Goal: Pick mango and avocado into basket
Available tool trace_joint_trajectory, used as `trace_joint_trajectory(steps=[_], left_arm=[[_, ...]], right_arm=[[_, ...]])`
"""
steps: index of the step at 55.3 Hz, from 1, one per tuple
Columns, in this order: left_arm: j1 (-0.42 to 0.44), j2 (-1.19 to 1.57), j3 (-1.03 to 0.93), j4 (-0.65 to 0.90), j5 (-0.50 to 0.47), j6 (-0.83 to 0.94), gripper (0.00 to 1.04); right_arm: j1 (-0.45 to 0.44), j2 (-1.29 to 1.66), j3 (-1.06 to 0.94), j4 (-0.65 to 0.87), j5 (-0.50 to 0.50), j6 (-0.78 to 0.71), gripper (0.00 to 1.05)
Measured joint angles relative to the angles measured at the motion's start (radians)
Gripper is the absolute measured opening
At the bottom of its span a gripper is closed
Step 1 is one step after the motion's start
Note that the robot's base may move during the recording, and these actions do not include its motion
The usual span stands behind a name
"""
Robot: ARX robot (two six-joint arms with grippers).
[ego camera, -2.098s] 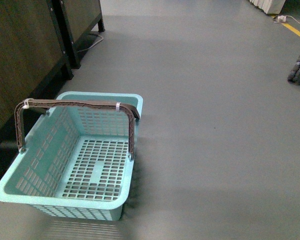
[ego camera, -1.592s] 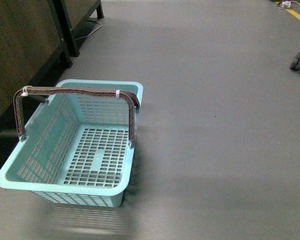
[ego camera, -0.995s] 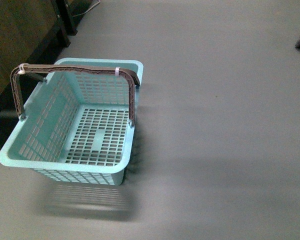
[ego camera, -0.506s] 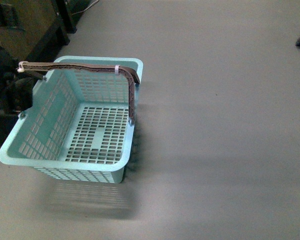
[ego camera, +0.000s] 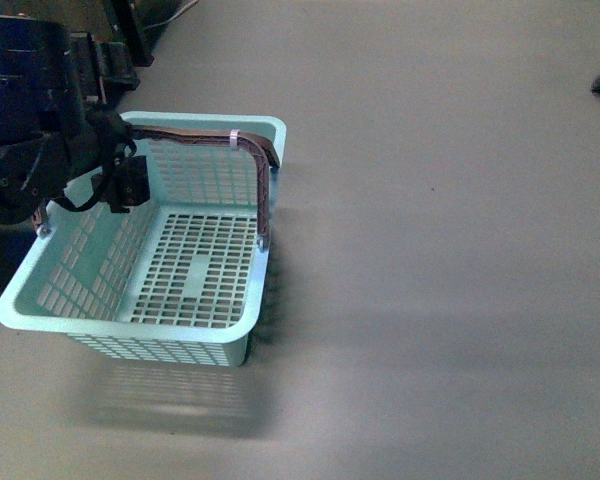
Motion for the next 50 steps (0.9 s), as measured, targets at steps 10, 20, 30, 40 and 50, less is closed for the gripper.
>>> trace_joint_trajectory(steps=[10, 20, 30, 40, 50], left_arm=[[-0.027, 0.068, 0.103, -0.036, -0.005, 0.013, 0.96], [-0.043, 0.107, 0.169, -0.048, 0.000, 0.032, 0.96], [-0.059, 0.122, 0.214, -0.057, 0.002, 0.040, 0.96], [-0.065, 0.122, 0.223, -0.071, -0.005, 0.034, 0.74], [-0.065, 0.115, 0.201, -0.065, -0.004, 0.025, 0.47]], right_arm=[[0.000, 0.000, 0.000, 0.000, 0.000, 0.000, 0.96], [0.000, 0.000, 0.000, 0.000, 0.000, 0.000, 0.96], [0.000, 0.000, 0.000, 0.000, 0.000, 0.000, 0.96], [0.000, 0.000, 0.000, 0.000, 0.000, 0.000, 0.96], [0.000, 0.000, 0.000, 0.000, 0.000, 0.000, 0.96]])
